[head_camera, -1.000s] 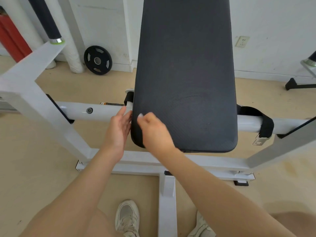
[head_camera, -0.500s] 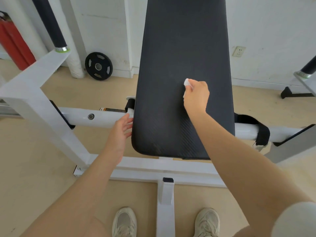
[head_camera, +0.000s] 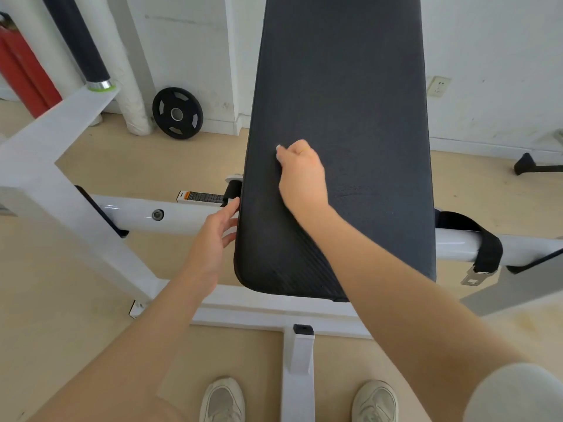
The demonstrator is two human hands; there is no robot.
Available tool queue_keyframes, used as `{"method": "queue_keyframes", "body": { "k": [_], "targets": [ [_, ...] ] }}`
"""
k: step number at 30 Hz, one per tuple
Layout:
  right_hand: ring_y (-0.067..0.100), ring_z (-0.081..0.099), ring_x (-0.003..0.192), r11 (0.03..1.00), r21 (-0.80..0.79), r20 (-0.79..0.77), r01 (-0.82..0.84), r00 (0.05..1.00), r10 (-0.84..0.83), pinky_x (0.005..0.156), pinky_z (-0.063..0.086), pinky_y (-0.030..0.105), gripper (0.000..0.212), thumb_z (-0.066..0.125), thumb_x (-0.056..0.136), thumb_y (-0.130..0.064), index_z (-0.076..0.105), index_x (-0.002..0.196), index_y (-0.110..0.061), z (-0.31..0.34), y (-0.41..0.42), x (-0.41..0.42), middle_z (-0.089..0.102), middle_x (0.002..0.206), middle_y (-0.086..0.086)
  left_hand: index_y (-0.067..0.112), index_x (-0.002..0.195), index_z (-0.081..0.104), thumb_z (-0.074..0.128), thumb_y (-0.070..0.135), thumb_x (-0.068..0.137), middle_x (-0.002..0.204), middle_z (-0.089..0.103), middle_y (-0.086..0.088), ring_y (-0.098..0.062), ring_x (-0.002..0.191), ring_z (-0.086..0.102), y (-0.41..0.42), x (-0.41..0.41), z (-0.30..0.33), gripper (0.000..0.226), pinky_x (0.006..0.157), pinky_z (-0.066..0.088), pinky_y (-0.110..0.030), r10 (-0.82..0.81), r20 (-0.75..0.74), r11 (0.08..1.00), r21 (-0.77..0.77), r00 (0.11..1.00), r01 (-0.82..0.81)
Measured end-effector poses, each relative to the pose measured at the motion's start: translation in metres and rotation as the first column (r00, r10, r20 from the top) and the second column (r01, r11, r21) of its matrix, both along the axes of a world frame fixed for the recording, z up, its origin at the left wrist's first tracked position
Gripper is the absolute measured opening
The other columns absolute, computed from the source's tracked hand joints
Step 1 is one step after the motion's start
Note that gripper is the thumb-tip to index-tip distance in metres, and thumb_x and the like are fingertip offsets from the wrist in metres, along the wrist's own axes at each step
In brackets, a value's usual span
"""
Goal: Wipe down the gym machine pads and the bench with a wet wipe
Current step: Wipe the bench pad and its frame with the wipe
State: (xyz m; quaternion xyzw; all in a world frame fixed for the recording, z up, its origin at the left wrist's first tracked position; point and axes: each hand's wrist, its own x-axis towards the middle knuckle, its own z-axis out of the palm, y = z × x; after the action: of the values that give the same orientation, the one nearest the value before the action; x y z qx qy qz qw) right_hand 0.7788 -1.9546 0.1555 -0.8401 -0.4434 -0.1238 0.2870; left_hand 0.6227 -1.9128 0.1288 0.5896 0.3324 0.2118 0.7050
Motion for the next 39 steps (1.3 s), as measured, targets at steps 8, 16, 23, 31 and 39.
{"method": "queue_keyframes", "body": {
  "k": [8,16,23,31,39],
  "targets": [
    [0.031,0.052,0.085,0.861,-0.259,0.086,-0.439,0.877,0.473,0.072,0.049,0.037,0.034,0.058,0.077,0.009,0.063,0.109,-0.001,-0.045,-0.043,-0.071,0.057,0.099,0.016,0.026,0.11,0.056,0.023,0.023,0.097,0.116,0.059,0.01,-0.003,0.105,0.053,-0.015,-0.014,-0.007,0.035,0.089,0.039,-0.022,0.042,0.079,0.998,-0.042,0.996,-0.039],
    [0.008,0.038,0.062,0.979,-0.035,-0.232,-0.203,0.954,0.189,0.063,0.035,0.027,0.026,0.055,0.091,-0.03,0.048,0.072,-0.014,-0.063,-0.114,-0.104,0.04,0.071,-0.004,0.028,0.125,0.048,0.019,0.017,0.097,0.121,0.055,0.014,-0.003,0.114,0.049,-0.04,-0.035,-0.021,0.042,0.095,0.04,-0.023,0.03,0.055,0.999,0.017,0.998,-0.031],
    [0.02,0.051,0.056,0.992,-0.082,0.056,-0.096,0.993,0.101,0.038,0.037,0.02,0.036,0.068,0.057,0.009,0.067,0.09,-0.005,-0.079,-0.097,-0.122,0.058,0.077,0.005,0.028,0.12,0.055,0.025,0.02,0.096,0.12,0.06,0.012,-0.005,0.119,0.051,-0.052,-0.043,-0.026,0.039,0.103,0.037,-0.026,0.072,0.096,0.993,-0.1,0.993,-0.062],
    [0.018,0.044,0.086,0.991,-0.021,-0.158,0.132,0.978,-0.134,0.079,0.04,0.037,0.034,0.036,0.099,-0.024,0.048,0.08,-0.049,-0.082,-0.207,-0.08,0.045,0.088,-0.006,0.028,0.137,0.042,0.022,0.017,0.099,0.124,0.05,0.02,0.001,0.115,0.047,-0.061,-0.034,-0.028,0.044,0.098,0.035,-0.018,0.058,0.051,0.998,0.027,0.997,-0.059],
    [0.02,0.047,0.09,0.91,0.103,-0.496,0.403,0.813,-0.304,0.078,0.034,0.021,0.016,0.042,0.095,-0.016,0.056,0.094,-0.008,-0.073,-0.206,-0.069,0.054,0.099,-0.001,0.03,0.142,0.034,0.021,0.019,0.097,0.142,0.04,0.016,-0.003,0.127,0.038,-0.065,-0.031,-0.035,0.048,0.113,0.025,-0.028,0.089,-0.001,0.996,0.031,0.996,-0.089]
  ]
}}
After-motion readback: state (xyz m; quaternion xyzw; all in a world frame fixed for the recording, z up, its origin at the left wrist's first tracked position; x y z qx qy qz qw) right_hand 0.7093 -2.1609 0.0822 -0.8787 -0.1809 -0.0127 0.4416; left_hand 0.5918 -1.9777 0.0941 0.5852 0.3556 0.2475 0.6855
